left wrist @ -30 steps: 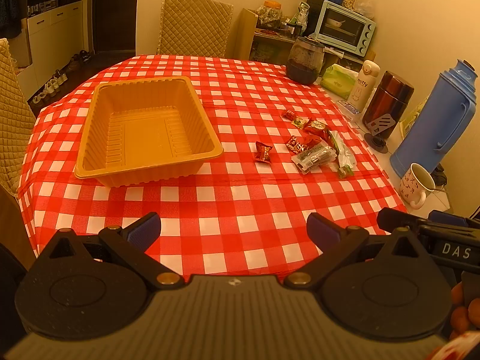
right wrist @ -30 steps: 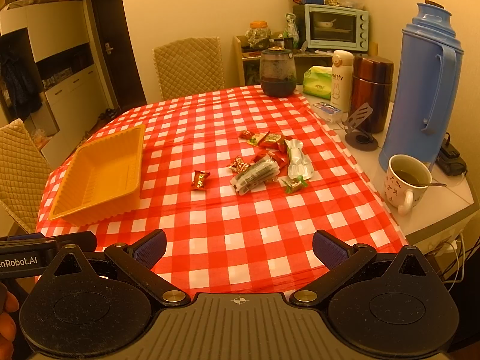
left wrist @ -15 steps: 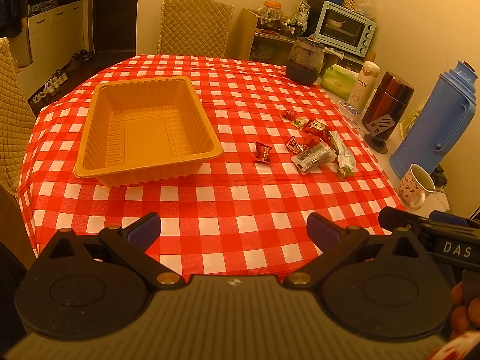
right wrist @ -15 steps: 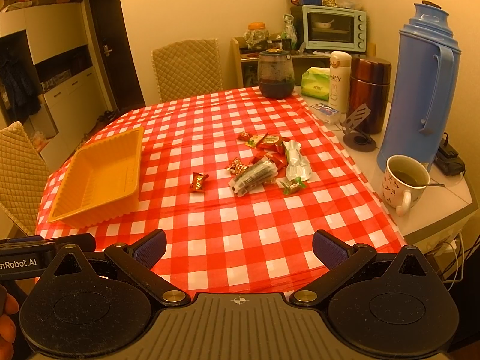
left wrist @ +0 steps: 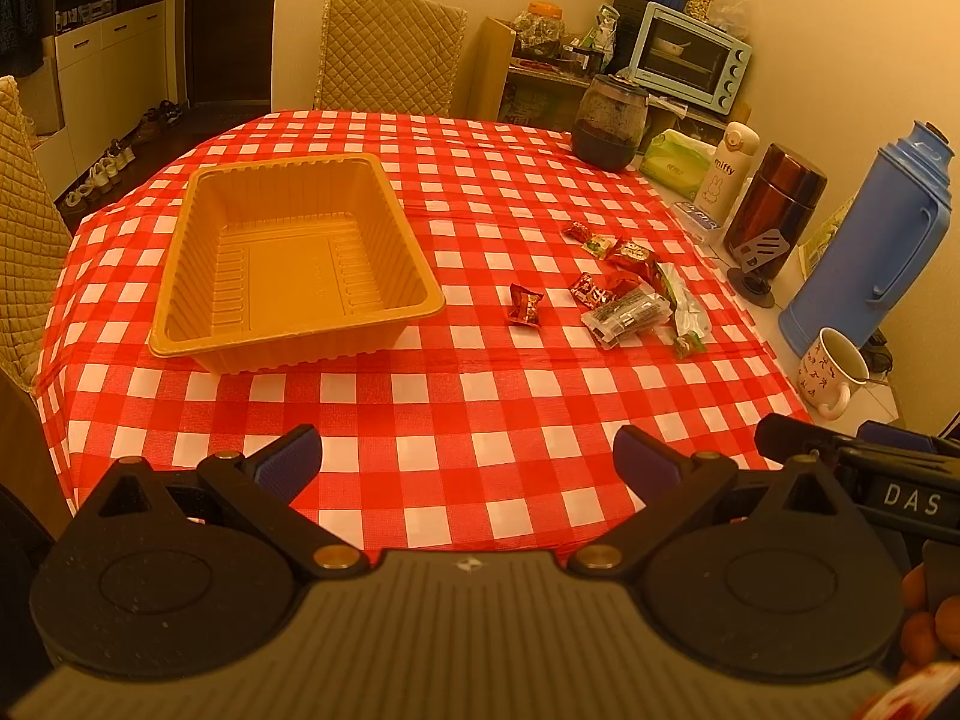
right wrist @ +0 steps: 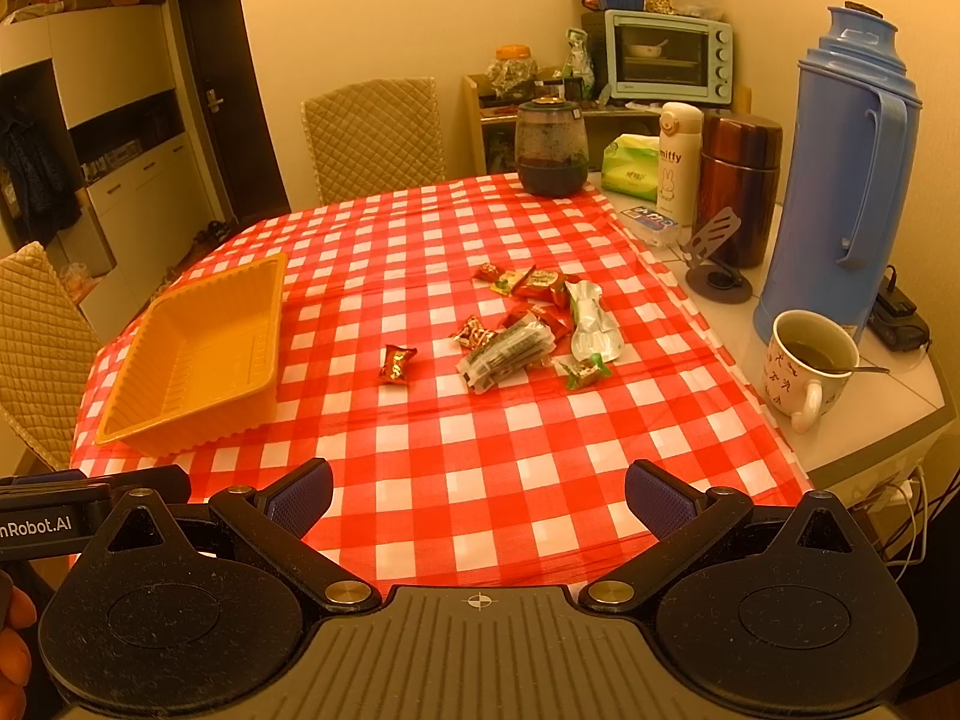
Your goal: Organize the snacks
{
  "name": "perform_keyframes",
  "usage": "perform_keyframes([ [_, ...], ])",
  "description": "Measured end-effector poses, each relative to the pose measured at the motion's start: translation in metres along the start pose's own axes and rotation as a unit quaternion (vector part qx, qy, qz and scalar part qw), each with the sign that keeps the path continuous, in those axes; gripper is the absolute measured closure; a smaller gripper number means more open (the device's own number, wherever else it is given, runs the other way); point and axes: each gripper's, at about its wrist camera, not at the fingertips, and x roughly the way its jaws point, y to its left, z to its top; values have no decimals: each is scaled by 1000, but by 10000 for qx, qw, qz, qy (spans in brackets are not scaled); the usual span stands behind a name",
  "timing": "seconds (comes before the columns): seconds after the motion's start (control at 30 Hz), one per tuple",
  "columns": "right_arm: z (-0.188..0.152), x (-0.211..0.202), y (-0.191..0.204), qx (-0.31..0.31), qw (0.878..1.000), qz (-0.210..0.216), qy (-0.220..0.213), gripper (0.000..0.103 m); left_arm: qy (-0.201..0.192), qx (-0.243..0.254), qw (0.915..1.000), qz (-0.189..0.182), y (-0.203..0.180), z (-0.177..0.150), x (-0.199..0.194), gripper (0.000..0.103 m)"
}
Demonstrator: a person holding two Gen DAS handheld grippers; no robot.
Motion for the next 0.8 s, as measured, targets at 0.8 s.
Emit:
perform_keyframes([
  [0.8,2,-2,-2,5,10000,-13,-13,0,1,-12,10000,-6,-1,0,-1,0],
])
